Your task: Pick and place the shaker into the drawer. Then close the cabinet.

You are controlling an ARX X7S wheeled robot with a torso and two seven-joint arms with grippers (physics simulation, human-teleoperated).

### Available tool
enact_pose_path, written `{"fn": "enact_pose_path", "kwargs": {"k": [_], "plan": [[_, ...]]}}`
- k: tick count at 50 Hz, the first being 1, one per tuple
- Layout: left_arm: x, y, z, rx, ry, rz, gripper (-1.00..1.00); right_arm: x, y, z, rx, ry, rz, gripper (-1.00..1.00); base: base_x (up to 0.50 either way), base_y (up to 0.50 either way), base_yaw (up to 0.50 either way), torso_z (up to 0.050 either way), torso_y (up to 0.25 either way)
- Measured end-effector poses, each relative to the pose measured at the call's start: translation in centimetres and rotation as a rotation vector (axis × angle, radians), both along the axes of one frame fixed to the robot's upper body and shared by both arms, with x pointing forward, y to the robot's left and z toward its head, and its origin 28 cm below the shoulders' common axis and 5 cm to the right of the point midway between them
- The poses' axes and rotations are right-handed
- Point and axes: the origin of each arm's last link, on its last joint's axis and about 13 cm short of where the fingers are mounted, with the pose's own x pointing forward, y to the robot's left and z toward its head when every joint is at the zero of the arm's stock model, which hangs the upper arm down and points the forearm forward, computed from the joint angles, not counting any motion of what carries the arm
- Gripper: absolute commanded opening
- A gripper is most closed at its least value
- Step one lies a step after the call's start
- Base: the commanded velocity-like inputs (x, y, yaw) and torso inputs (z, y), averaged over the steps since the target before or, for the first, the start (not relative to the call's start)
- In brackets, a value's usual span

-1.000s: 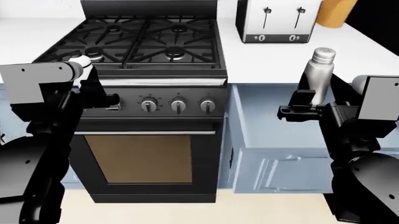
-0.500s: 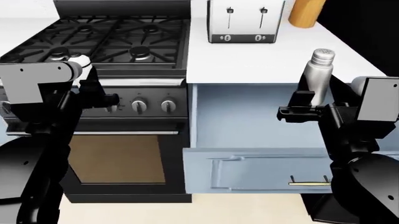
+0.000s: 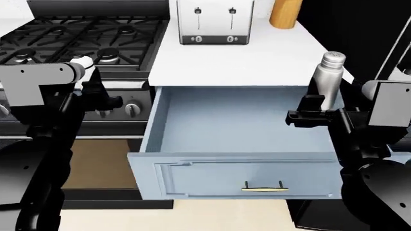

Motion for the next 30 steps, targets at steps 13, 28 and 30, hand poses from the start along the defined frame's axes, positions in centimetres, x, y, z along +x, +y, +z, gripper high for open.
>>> {"fn": "enact_pose_path", "kwargs": {"k": [13,28,30], "plan": [[-0.06,-0.03,0.17,0.001,-0.003,-0.002,-1.00,-0.11,-0.03,0.10,0.000,-0.001,-0.001,-1.00,0.00,-0.45,0.00,0.000,0.001],[-0.04,-0.19,0.14,-0.001,-0.003,-0.015,-1.00,-0.08,-0.07,0.04,-0.002,0.000,-0.004,-1.00,0.00,-0.33,0.00,0.000,0.001],[-0.04,-0.17,0.13,-0.001,-0.002,-0.013,-1.00,-0.07,-0.05,0.00,-0.001,0.001,-0.003,-1.00,0.00,-0.10,0.00,0.000,0.000]]}}
